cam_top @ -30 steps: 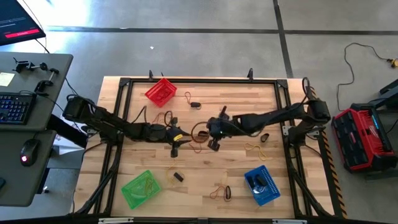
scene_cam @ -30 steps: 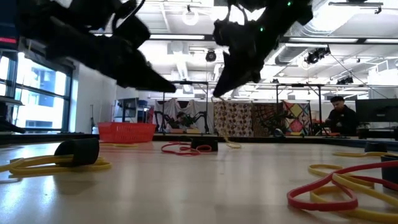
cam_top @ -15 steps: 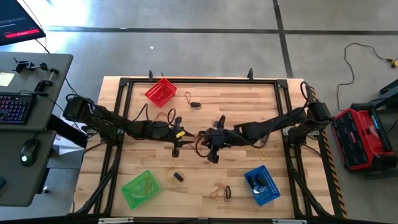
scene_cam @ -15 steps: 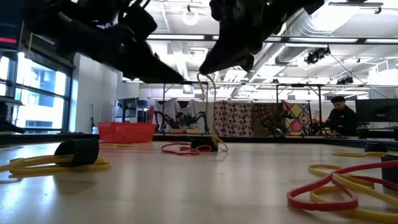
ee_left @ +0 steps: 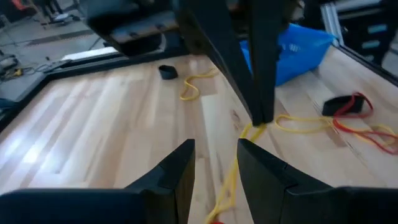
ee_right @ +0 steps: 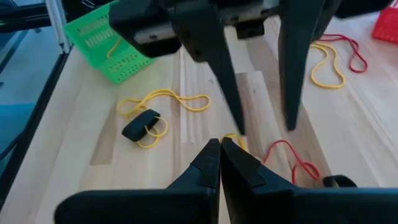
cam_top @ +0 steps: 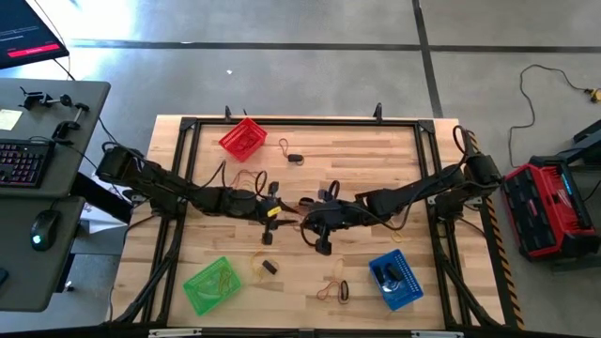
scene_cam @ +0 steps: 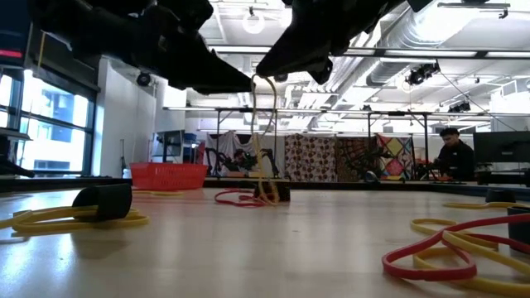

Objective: Sort rubber bands into baskets
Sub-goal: Put the yellow rubber band into the green basket

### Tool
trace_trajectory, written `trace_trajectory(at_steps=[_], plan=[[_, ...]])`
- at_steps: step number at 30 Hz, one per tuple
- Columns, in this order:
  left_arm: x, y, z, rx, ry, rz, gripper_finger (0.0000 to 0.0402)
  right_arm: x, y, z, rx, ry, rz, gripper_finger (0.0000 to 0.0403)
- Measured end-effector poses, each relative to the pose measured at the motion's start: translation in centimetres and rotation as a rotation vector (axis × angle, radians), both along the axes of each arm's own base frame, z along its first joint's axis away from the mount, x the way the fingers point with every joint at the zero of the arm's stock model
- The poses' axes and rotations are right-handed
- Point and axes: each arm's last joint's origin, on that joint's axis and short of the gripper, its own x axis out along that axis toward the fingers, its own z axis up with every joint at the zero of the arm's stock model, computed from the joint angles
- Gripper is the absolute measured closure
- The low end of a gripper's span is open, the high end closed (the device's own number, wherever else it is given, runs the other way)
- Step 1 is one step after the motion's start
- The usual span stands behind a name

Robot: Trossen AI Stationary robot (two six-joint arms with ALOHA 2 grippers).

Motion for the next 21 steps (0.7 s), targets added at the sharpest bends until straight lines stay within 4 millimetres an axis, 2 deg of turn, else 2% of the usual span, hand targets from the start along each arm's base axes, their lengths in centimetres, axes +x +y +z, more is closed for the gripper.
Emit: trace_trajectory(at_steps=[7,15,21], plan=[[0.2,-0.7,-1.3,0.010,0.045,-0.031,0.0289,0.0,0.1,0.1,-0.005,-0.010,0.005,0.0403],[0.5,-0.9,-0.4,0.001,-0.043,-0.037,0.0289,0.1,0.1,0.1,-0.005,-0.012,0.004,0.0403],[0.5,-0.9,-0.4,0.003,-0.047,-0.038,0.0296,0.1,0.1,0.2,-0.004,-0.022,0.002,0.0403]])
